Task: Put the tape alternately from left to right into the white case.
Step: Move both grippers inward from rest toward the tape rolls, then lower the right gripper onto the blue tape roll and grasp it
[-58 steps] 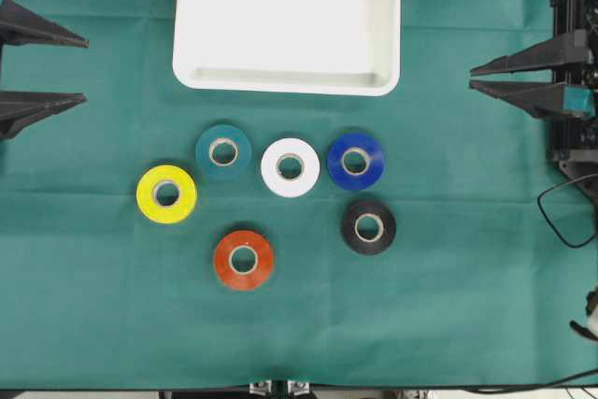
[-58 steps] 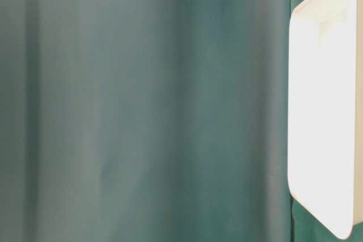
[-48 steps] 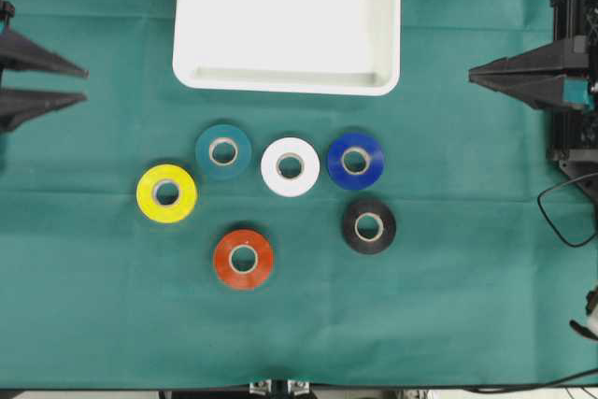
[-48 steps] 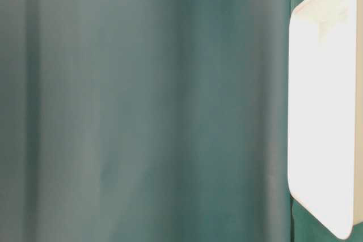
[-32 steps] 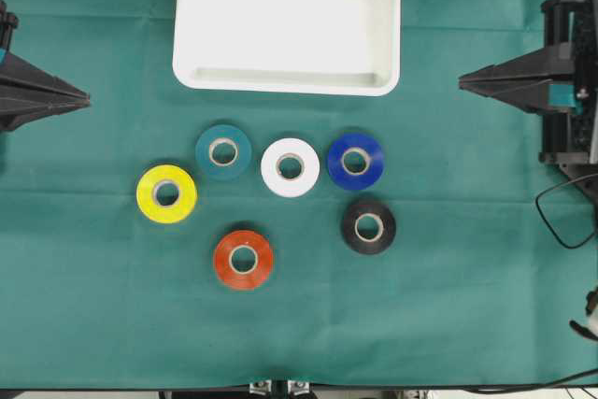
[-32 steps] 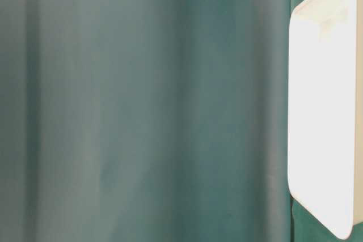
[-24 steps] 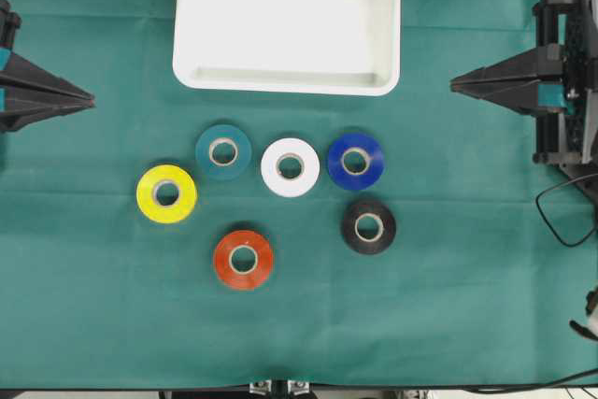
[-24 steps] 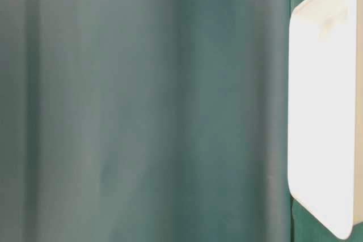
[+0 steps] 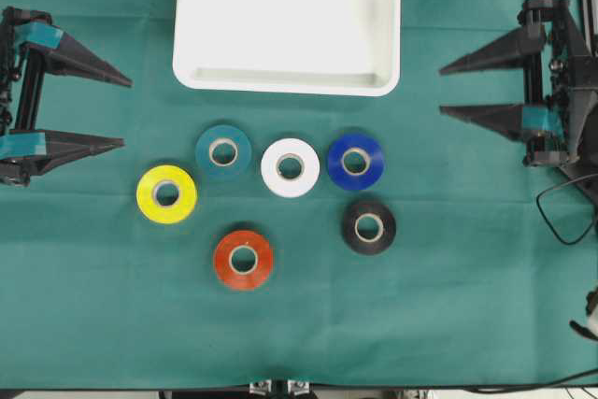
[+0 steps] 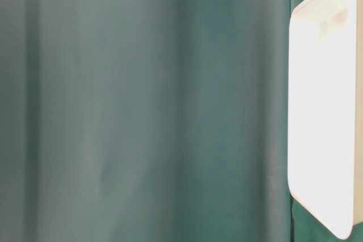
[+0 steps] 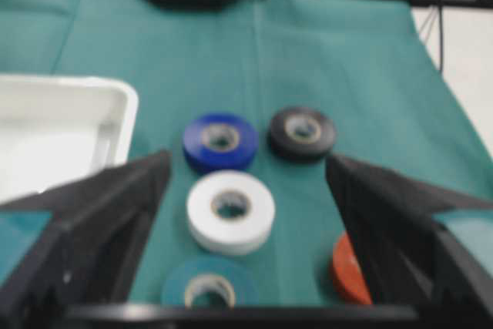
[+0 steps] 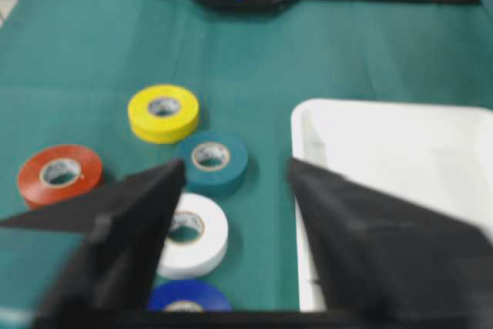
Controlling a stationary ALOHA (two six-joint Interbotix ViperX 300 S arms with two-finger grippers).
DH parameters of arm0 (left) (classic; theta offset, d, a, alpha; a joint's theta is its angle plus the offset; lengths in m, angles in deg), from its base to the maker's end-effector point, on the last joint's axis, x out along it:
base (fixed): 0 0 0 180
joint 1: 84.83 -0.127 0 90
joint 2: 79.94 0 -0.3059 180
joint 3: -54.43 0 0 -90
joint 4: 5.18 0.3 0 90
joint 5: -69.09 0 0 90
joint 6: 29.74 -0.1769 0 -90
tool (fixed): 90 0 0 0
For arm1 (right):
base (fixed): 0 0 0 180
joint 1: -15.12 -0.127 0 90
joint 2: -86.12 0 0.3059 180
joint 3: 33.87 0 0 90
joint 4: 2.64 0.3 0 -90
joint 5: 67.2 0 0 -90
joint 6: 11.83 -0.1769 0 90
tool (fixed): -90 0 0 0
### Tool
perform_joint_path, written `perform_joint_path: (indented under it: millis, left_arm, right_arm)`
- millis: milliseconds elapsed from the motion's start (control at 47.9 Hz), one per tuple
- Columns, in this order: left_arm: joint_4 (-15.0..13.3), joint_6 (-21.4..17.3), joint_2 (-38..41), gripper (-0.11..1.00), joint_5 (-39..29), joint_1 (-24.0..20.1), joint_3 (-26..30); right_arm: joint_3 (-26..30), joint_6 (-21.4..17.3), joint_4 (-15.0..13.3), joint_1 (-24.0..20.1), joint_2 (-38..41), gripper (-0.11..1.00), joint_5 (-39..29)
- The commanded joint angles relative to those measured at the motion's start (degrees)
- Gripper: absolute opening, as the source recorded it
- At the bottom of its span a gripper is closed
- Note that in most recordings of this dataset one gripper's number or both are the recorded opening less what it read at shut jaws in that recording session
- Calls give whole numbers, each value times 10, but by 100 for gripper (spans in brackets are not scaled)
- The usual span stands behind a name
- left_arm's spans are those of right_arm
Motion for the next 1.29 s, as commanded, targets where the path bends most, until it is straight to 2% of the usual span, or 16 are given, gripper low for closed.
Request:
perform_joint_path:
  millis: [0,63,355,668,939,1273]
  left_arm:
    - [-1,3,3,75,-9,2,17]
    - [-1,7,5,84,-14,2,18]
    - [-1,10,29,84,-55,2,38]
    - [-1,10,96,84,-164,2,93]
    - [-1,10,158,84,-188,2,120]
    - [-1,11,197,84,-236,2,140]
  right_arm:
    - [20,-1,0,0,2,79,-9]
    - [22,-1,-1,0,3,79,-12]
    - [43,-4,0,0,26,78,-34]
    - [91,-21,1,-3,91,78,-115]
    - [127,-61,1,-5,167,77,-183]
    - [154,-62,1,-15,221,77,-209]
